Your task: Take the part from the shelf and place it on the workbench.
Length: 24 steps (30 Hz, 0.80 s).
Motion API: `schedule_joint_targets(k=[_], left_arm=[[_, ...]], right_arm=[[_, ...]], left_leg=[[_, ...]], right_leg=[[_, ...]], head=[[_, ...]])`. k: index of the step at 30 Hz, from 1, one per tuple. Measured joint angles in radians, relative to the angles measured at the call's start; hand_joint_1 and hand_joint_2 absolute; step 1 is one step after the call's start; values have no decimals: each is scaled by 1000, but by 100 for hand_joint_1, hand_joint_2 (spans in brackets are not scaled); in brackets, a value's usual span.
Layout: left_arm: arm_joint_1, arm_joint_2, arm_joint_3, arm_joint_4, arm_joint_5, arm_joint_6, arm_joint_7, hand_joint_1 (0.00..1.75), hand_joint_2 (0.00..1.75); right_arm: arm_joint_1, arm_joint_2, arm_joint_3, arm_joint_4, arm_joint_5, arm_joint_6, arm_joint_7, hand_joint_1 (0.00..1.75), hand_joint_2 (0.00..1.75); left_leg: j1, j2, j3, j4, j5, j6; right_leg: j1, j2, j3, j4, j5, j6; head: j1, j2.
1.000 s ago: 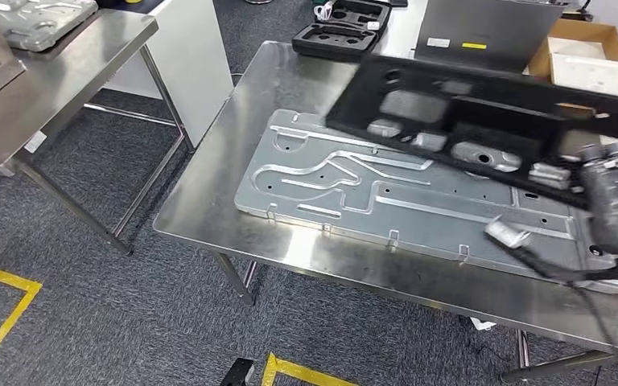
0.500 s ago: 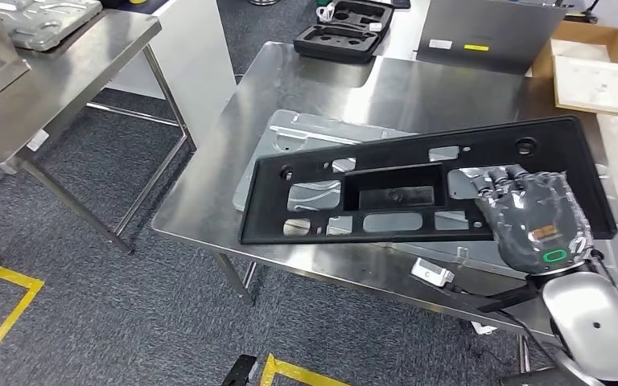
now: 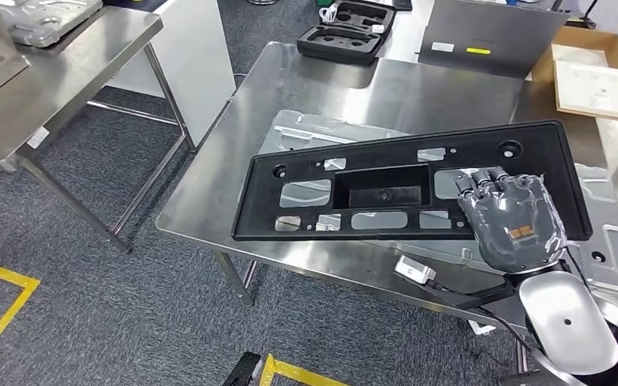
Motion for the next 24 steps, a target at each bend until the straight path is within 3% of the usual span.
schedule_joint_targets(k=[2, 3, 5, 6, 7, 8, 10, 12, 16, 18, 20, 22, 23, 24], left_arm=[[0, 1, -1, 0, 1, 0, -8, 0, 175], [-1, 1, -1, 0, 2, -1, -10, 0, 175], [-2, 1, -2, 0, 1, -2, -12, 0, 175], [-3, 1, -2, 0, 0, -2, -12, 0, 175], [-3, 1, -3, 0, -1, -2, -11, 0, 175], [-2, 1, -5, 0, -2, -2, -10, 0, 175], [-2, 1, -8, 0, -3, 0, -10, 0, 175], [-4, 1, -12, 0, -5, 2, -10, 0, 175], [-6, 1, -16, 0, -5, 9, -11, 0, 175], [-8, 1, -18, 0, -8, 10, -11, 0, 175], [-9, 2, -19, 0, -10, 11, -11, 0, 175], [-9, 2, -19, 0, -11, 12, -13, 0, 175], [-9, 2, -19, 0, -11, 14, -14, 0, 175], [-10, 2, -19, 0, -12, 17, -17, 0, 175]], right_arm=[[13, -10, -7, 6, -19, -3, 28, 175, 175], [22, -18, -15, 9, -29, -5, 37, 175, 175], [53, -36, -36, 17, -52, -8, 47, 175, 175], [75, -46, -48, 22, -66, -10, 51, 175, 175], [101, -57, -61, 26, -81, -12, 53, 175, 175], [126, -69, -75, 31, -94, -15, 55, 175, 175], [174, -94, -110, 39, -111, -22, 56, 175, 175], [211, -115, -149, 47, -118, -24, 56, 175, 175], [270, -143, -217, 61, -130, -22, 56, 175, 175], [292, -154, -239, 66, -137, -23, 56, 175, 175], [317, -162, -265, 72, -147, -27, 56, 87, 87], [346, -168, -295, 77, -156, -35, 56, 0, 0], [359, -169, -310, 80, -159, -40, 56, 0, 0], [370, -169, -324, 82, -159, -43, 56, 0, 0]], left_leg=[[2, 1, 9, -18, 11, 12], [4, 2, 13, -25, 15, 17], [2, 3, 15, -28, 16, 24], [1, 3, 14, -27, 15, 26], [0, 3, 15, -27, 15, 27], [0, 3, 15, -25, 13, 28], [-1, 2, 16, -19, 9, 28], [-5, 2, 10, -8, 1, 23], [-8, 3, 4, 3, -9, 11], [-5, 4, -16, 52, -42, -3], [4, 4, -70, 171, -102, -18], [13, 4, -117, 267, -130, -26], [17, 4, -118, 264, -117, -27], [19, 4, -101, 225, -88, -28]], right_leg=[[0, 0, -6, 17, -16, 6], [2, 0, -21, 53, -39, 6], [8, 1, -73, 173, -99, 6], [11, 1, -99, 229, -119, 6], [12, 1, -110, 255, -121, 6], [13, 1, -104, 242, -105, 5], [14, -1, -44, 121, -43, 1], [19, -2, 10, 12, -9, -5], [18, 1, 23, -15, -6, -16], [13, 1, 27, -20, -4, -22], [11, -1, 29, -22, -4, -25], [10, -2, 29, -21, -5, -26], [9, -2, 29, -21, -5, -26], [8, -1, 30, -21, -6, -25]], head=[[1, 0], [2, 0], [4, 0], [4, 0], [4, 0], [4, 0], [4, 0], [4, 0], [3, 0], [2, 0], [1, 0], [1, 0], [1, 0], [1, 0]])
